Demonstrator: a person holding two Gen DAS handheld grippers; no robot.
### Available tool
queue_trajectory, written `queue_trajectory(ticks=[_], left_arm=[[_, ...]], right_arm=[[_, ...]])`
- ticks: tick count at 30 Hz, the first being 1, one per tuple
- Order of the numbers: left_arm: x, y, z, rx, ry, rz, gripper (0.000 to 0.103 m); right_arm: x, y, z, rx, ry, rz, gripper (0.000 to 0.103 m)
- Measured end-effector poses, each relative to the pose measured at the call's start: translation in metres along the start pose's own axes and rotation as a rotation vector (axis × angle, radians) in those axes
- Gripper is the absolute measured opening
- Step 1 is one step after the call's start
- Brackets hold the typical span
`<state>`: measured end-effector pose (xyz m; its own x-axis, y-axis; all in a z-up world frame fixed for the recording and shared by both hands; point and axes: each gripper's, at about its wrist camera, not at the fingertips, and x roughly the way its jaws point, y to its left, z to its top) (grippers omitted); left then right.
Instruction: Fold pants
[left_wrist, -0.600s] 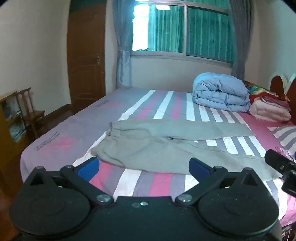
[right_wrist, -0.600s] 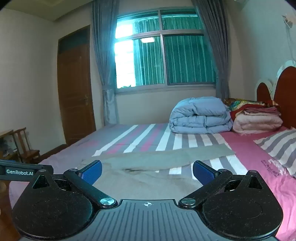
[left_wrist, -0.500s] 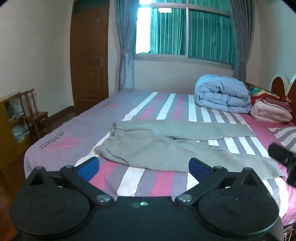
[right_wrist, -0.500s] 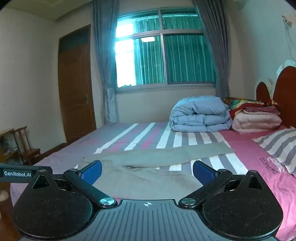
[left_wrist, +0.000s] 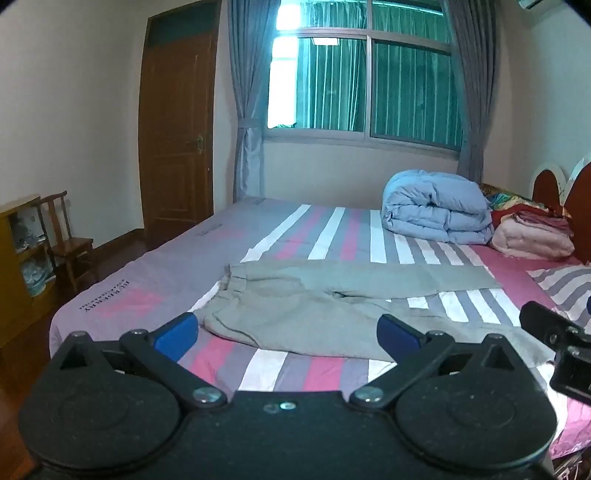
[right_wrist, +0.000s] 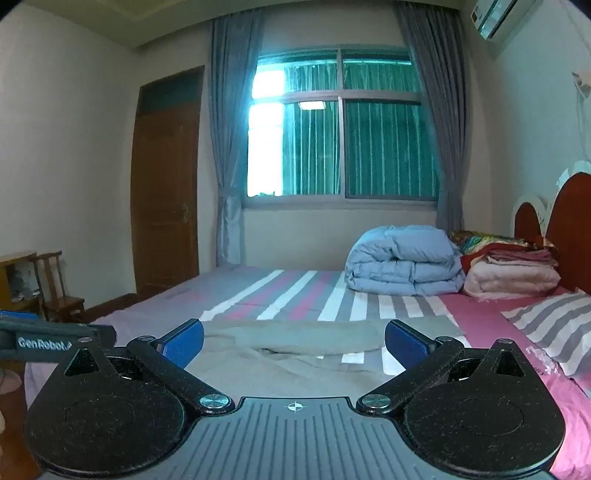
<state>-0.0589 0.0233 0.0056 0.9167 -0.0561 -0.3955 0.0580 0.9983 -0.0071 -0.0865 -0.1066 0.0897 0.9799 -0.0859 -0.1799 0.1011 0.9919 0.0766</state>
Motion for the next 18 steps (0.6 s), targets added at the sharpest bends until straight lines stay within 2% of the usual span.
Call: queue_trajectory(ticks=[6, 18], left_arm=[[-0.001, -0.007, -0.005, 0.029, 0.024, -0.014, 0.097], [0.006, -0.016, -0.009, 0.067, 0.068, -0.016, 0.097]], right_arm=[[0.003, -0.014, 0.002, 0.034, 0.037, -0.021, 0.103], [0.008, -0.017, -0.002, 0.039, 0.103, -0.039, 0.103]])
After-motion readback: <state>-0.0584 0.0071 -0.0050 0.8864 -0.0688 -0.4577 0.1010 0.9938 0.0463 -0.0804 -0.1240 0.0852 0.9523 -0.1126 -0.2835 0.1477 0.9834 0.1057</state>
